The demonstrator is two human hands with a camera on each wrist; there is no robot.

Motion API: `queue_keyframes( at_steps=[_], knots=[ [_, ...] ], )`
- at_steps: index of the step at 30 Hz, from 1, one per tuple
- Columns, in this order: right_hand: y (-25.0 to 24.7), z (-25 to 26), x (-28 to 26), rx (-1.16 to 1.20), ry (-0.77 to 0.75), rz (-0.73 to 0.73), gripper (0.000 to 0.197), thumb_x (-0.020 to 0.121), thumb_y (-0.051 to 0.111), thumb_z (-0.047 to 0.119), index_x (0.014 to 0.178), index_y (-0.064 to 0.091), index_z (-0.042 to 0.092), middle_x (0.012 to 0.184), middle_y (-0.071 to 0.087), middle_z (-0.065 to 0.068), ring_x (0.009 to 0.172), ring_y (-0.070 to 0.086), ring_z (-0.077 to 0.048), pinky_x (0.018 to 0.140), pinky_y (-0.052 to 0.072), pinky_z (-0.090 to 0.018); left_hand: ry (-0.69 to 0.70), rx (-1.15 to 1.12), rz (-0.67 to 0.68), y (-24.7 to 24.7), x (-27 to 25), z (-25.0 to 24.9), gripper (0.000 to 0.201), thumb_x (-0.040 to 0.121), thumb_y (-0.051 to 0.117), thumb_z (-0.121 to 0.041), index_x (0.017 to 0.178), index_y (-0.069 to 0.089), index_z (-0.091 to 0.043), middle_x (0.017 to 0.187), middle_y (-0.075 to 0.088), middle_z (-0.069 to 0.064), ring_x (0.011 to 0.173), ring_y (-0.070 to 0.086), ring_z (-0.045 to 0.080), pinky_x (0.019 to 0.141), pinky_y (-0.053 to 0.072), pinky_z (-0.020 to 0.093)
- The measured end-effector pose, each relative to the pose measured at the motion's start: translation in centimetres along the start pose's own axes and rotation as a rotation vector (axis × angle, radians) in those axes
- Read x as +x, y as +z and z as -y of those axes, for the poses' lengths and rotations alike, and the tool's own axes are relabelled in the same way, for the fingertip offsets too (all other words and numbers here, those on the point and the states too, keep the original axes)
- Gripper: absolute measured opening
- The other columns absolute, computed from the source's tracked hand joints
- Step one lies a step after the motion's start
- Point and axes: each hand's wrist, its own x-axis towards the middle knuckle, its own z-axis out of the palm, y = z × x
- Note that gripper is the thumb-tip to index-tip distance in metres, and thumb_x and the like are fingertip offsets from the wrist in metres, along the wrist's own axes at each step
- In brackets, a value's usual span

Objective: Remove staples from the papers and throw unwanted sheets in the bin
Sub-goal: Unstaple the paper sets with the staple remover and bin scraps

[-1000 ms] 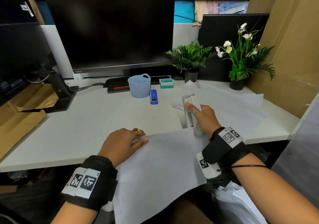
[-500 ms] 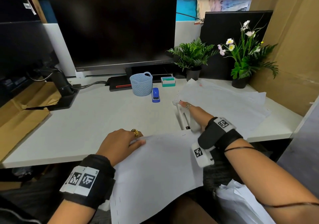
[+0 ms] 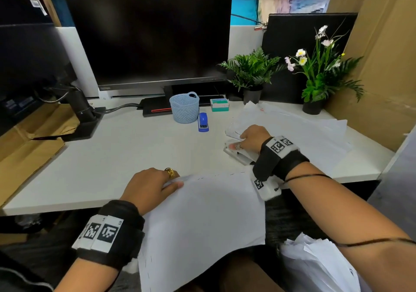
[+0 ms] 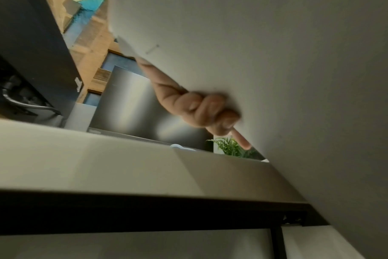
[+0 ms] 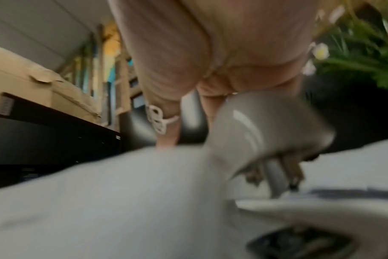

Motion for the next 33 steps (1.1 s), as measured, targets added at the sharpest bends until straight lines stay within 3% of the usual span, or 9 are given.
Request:
queue_keyframes(
  at_steps=[2,7,12,15,17,22,25,29,33],
  knots=[
    [-0.1,-0.1,-1.6,0.170,-0.144,-0.107,0.050,0.082,0.065,0.048,0.115,0.064,0.011,0.110,0.063,-0.004,0.102,0.055,-0.018,0.086,0.040,-0.022,-0.025,-0.024,-0.069,0.0,-0.4,0.8,0.048,0.090,0.034,-0.062,0.104,0.064,-0.028,0.082,0.067,-0.003,0.079,0.061,0.016,0.065,0.045,0.027],
    [1.8,-2.3,-6.8,0.310,-0.336,0.014,0.025,0.075,0.077,0.022,0.098,0.069,0.018,0.095,0.062,0.008,0.086,0.056,-0.007,0.070,0.039,-0.005,-0.013,-0.073,-0.204,-0.1,-1.3,1.6,0.067,0.076,0.015,-0.069,0.087,0.065,-0.026,0.068,0.061,-0.007,0.066,0.057,0.014,0.055,0.039,0.022],
    [5.0,-3.4,-7.4,0.481,-0.320,-0.176,0.019,0.075,0.074,0.003,0.073,0.067,0.021,0.079,0.064,0.002,0.075,0.056,-0.006,0.064,0.037,-0.004,0.072,0.022,-0.212,-0.1,-1.0,-0.4,0.029,0.091,0.052,-0.043,0.112,0.063,-0.026,0.103,0.062,-0.009,0.093,0.060,0.014,0.066,0.044,0.023],
    [6.3,-3.3,-8.2,0.624,-0.396,-0.312,0.021,0.074,0.075,0.000,0.070,0.068,0.020,0.076,0.065,0.004,0.073,0.057,0.001,0.067,0.038,-0.003,0.182,0.108,-0.290,1.0,-0.7,-3.2,0.043,0.064,0.082,-0.025,0.104,0.068,-0.020,0.086,0.066,-0.004,0.072,0.065,0.019,0.055,0.048,0.024],
    [7.2,-3.6,-8.7,0.690,-0.473,-0.405,0.024,0.071,0.074,-0.008,0.068,0.070,0.016,0.073,0.064,0.006,0.074,0.058,0.003,0.067,0.040,-0.004,0.182,0.101,-0.343,2.4,-0.9,-5.5,0.049,0.055,0.087,-0.025,0.100,0.069,-0.018,0.076,0.065,-0.004,0.061,0.062,0.017,0.050,0.047,0.020],
    [8.9,-4.9,-9.6,0.845,-0.597,-0.573,0.038,0.061,0.060,-0.032,0.069,0.072,0.003,0.075,0.064,-0.001,0.079,0.059,0.006,0.071,0.043,-0.006,0.069,-0.182,-0.487,4.3,-1.1,-8.6,0.018,0.086,0.053,-0.036,0.097,0.065,-0.029,0.080,0.062,-0.013,0.068,0.059,0.008,0.055,0.038,0.015],
    [9.2,-6.0,-9.4,0.880,-0.589,-0.624,0.041,0.060,0.063,-0.030,0.063,0.071,0.010,0.081,0.065,0.017,0.081,0.060,0.005,0.073,0.043,-0.007,0.125,-0.298,-0.511,5.1,-0.4,-9.6,0.021,0.088,0.048,-0.029,0.095,0.067,-0.026,0.085,0.063,-0.011,0.072,0.057,0.009,0.060,0.033,0.015],
    [8.9,-7.4,-9.8,0.860,-0.566,-0.627,0.034,0.061,0.056,-0.012,0.067,0.067,0.020,0.088,0.062,0.024,0.086,0.059,0.004,0.080,0.042,-0.011,0.192,-0.353,-0.576,6.0,-0.2,-9.9,0.021,0.086,0.052,-0.023,0.091,0.072,-0.026,0.089,0.063,-0.014,0.076,0.052,0.003,0.061,0.032,0.010],
    [9.2,-8.1,-10.4,0.800,-0.628,-0.671,0.020,0.065,0.050,0.009,0.060,0.068,0.014,0.084,0.062,0.015,0.082,0.056,0.005,0.074,0.040,-0.008,0.048,-0.544,-0.519,6.5,-0.3,-9.9,0.028,0.085,0.049,-0.047,0.083,0.072,-0.030,0.084,0.062,-0.019,0.077,0.046,-0.010,0.067,0.031,0.001]
  ],
)
